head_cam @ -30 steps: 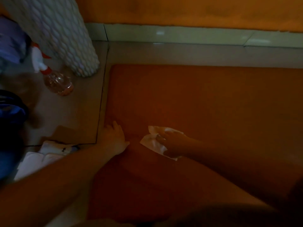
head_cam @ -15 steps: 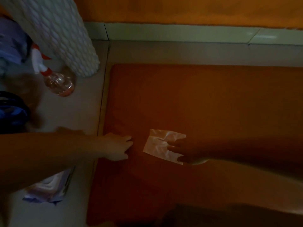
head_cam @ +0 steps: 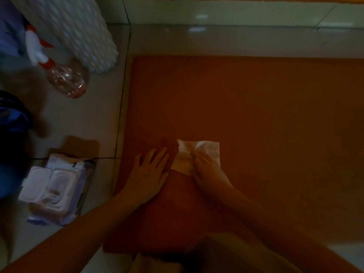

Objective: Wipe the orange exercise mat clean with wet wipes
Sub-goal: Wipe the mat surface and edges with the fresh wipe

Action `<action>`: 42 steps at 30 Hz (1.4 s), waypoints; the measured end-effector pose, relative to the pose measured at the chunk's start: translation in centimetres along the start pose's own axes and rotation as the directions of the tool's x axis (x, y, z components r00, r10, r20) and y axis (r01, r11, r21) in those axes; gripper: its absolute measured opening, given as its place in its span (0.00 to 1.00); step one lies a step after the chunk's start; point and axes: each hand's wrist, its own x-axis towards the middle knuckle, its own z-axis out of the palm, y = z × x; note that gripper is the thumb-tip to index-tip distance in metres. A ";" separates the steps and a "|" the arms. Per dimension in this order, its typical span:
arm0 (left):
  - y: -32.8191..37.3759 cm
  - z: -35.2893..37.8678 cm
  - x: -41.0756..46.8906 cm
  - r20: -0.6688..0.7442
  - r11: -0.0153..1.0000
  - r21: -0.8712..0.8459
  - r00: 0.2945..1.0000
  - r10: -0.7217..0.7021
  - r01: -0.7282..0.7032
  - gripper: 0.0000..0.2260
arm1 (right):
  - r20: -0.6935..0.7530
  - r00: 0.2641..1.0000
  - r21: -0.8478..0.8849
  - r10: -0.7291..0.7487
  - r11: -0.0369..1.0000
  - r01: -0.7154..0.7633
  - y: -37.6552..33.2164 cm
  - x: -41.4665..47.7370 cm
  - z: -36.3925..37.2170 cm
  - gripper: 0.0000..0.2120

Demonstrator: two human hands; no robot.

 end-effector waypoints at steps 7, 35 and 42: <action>0.1 0.9 0.0 -0.036 0.995 -0.104 0.999 0.003 -0.007 0.33 | -0.011 0.999 -0.208 0.036 0.977 -0.037 4.2 -2.7 -2.5 0.23; 3.4 -0.1 -1.4 -0.019 0.988 -0.101 0.992 -0.123 0.120 0.26 | 0.147 0.944 -0.129 0.296 0.952 -0.279 5.4 -15.0 -0.7 0.39; 3.2 -0.9 -1.7 0.063 0.981 -0.139 0.990 -0.124 0.132 0.27 | 0.318 0.916 -0.139 0.244 0.968 -0.210 5.1 -15.4 -2.0 0.30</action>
